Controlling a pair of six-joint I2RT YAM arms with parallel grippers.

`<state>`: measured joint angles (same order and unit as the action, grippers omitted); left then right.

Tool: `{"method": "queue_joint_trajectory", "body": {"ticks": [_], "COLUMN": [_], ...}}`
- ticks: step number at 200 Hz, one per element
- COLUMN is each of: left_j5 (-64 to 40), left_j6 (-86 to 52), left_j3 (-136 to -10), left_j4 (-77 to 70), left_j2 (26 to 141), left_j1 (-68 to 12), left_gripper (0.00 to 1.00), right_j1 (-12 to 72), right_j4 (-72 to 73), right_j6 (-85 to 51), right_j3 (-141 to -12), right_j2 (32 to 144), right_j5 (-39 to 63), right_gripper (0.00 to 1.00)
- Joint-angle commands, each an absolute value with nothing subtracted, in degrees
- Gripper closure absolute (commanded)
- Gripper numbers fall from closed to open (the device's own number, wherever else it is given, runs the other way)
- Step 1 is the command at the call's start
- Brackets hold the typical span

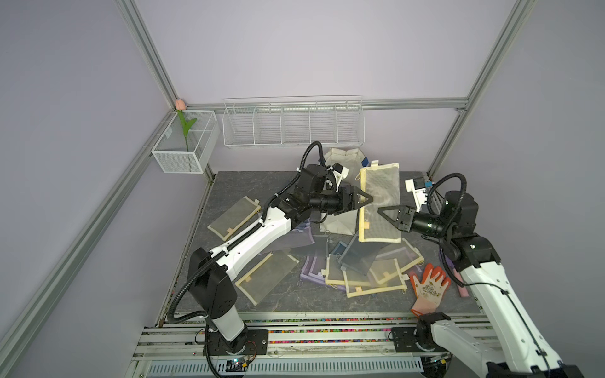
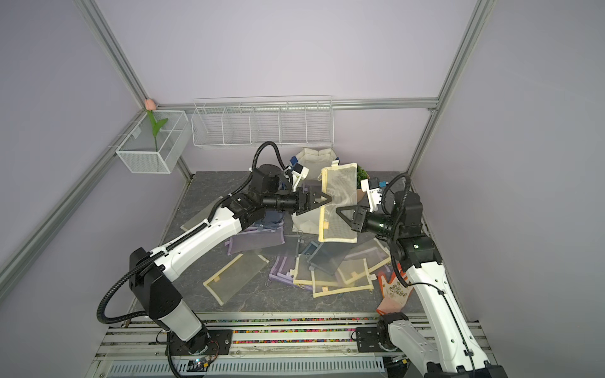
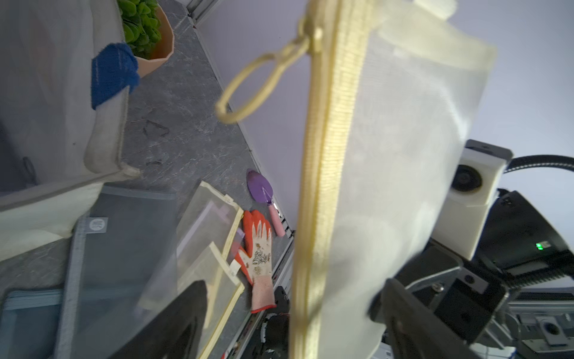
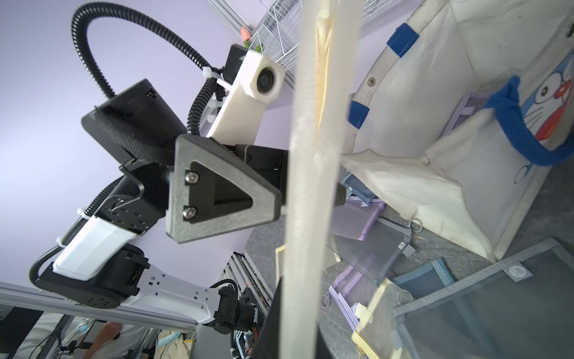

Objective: Put the pencil pouch into the canvas bag
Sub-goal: Pick up the pencil pouch.

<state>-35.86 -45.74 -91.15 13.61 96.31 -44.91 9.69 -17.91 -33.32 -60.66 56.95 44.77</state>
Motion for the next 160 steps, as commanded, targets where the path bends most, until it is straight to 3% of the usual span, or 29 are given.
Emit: {"method": "queue_joint_trajectory", "body": {"ticks": [1, 36, 53, 70, 106, 123, 160], "left_j5": [-36.7, -35.0, -32.5, -28.7, -26.3, -24.7, -21.4], "left_j6": [-48.0, -46.5, -44.4, -42.0, -35.0, -31.2, -27.9], "left_j3": [-90.9, -90.9, -92.1, -93.6, -108.2, -120.1, -149.8], "left_j4": [5.4, 5.4, 9.1, 13.9, 28.8, 38.0, 55.7], "left_j2": [96.1, 95.2, 94.9, 94.8, 101.1, 107.4, 125.0], "left_j1": [-45.6, -45.6, -45.2, -43.6, -36.7, -34.5, -32.2], "left_gripper": [0.37, 1.0, 1.0, 1.0, 1.0, 1.0, 1.0], "right_j1": [10.8, 11.4, 11.4, 11.4, 11.4, 11.4, 11.4], "right_j4": [-12.5, -14.5, -17.8, -25.5, -37.2, -39.1, -41.5], "right_j6": [-36.4, -35.2, -33.7, -29.8, -23.3, -22.7, -22.1], "right_j3": [-62.1, -62.4, -63.6, -66.8, -70.8, -70.9, -71.1], "right_j2": [59.6, 60.9, 61.5, 62.5, 62.8, 62.8, 62.7], "right_j5": [46.7, 44.8, 43.8, 40.1, 31.7, 30.2, 27.8], "right_gripper": [0.93, 0.93, 0.84, 0.5, 0.08, 0.02, 0.0]}}
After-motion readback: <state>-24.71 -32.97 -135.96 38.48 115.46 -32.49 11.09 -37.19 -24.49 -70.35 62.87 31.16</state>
